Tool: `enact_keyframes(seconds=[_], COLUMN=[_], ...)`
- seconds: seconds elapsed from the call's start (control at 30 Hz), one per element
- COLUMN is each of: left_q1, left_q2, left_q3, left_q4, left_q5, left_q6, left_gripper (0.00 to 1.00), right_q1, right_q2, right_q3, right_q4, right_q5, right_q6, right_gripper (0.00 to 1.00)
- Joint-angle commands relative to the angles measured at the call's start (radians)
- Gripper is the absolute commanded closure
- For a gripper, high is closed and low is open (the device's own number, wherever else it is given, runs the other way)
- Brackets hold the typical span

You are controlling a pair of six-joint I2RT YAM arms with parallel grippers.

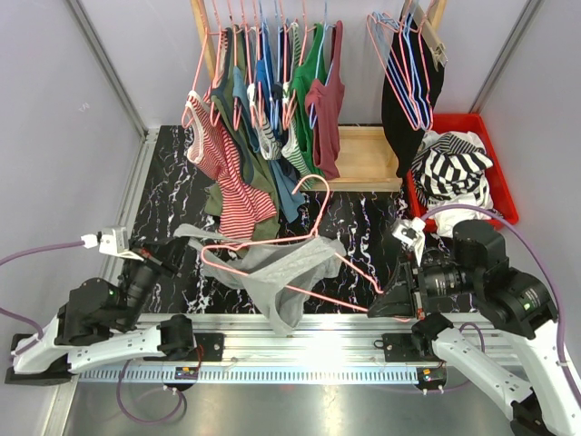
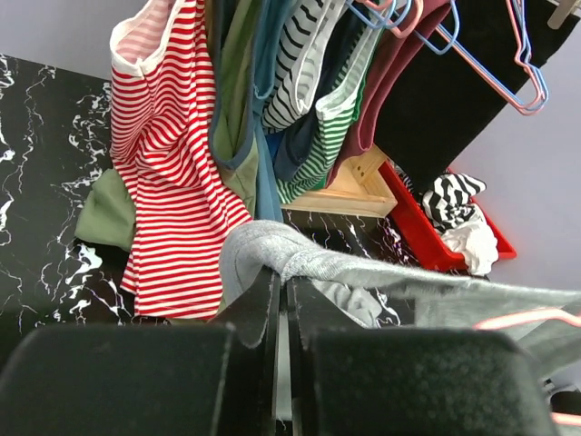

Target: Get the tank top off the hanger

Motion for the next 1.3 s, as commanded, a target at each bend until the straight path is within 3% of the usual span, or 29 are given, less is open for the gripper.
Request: enact_keyframes(seconds=[0.0,0.1,0.13,0.23,0.3,0.33,0.4,0.5,0.67,0.77,1.03,1.13,1.23,1.27], left_q1=[0.004,0.002,0.002,0.004,0.002,0.004,0.004,0.002,0.002,0.004,0.002,0.002,0.004,0.004], left_q2=[0.030,0.097,0.133,0.170,0.170,0.159,0.127,0.058,-0.042,-0.027,0.015,0.041,0.044,0.024], left_q3=[0.028,0.046,0.045,0.040,0.037,0.034,0.017,0.009,0.069,0.120,0.204,0.207,0.191,0.181], left_q4=[-0.012,-0.057,-0.058,-0.057,-0.058,-0.052,-0.034,-0.034,-0.202,-0.293,-0.400,-0.399,-0.338,-0.307], left_q5=[0.060,0.247,0.299,0.459,0.535,0.560,0.644,0.650,0.505,0.473,0.373,0.407,0.566,0.709], left_q6=[-0.037,-0.085,-0.093,-0.134,-0.149,-0.151,-0.149,-0.169,-0.195,-0.189,-0.146,-0.097,-0.022,-0.010], left_gripper=[1.00,0.88,0.71,0.41,0.28,0.14,0.01,0.01,0.01,0.01,0.01,0.01,0.01,0.01], right_q1=[0.010,0.012,0.012,0.012,0.012,0.012,0.012,0.012,0.012,0.044,0.232,0.294,0.325,0.332], right_q2=[-0.008,-0.017,-0.024,-0.060,-0.083,-0.087,-0.092,-0.055,0.049,0.071,0.118,0.147,0.178,0.187], right_q3=[0.070,0.101,0.102,0.087,0.073,0.064,0.058,0.067,0.108,0.124,0.102,0.104,0.133,0.138], right_q4=[0.025,0.061,0.098,0.147,0.161,0.172,0.172,0.128,-0.015,-0.043,-0.095,-0.101,-0.118,-0.120], right_q5=[0.068,0.290,0.346,0.590,0.680,0.693,0.696,0.577,0.287,0.201,0.156,0.176,0.201,0.216], right_q6=[-0.031,0.005,0.014,0.068,0.078,0.080,0.072,0.023,-0.069,-0.078,-0.098,-0.106,-0.123,-0.126], right_gripper=[1.00,1.00,1.00,1.00,1.00,1.00,1.00,1.00,1.00,1.00,1.00,1.00,1.00,1.00])
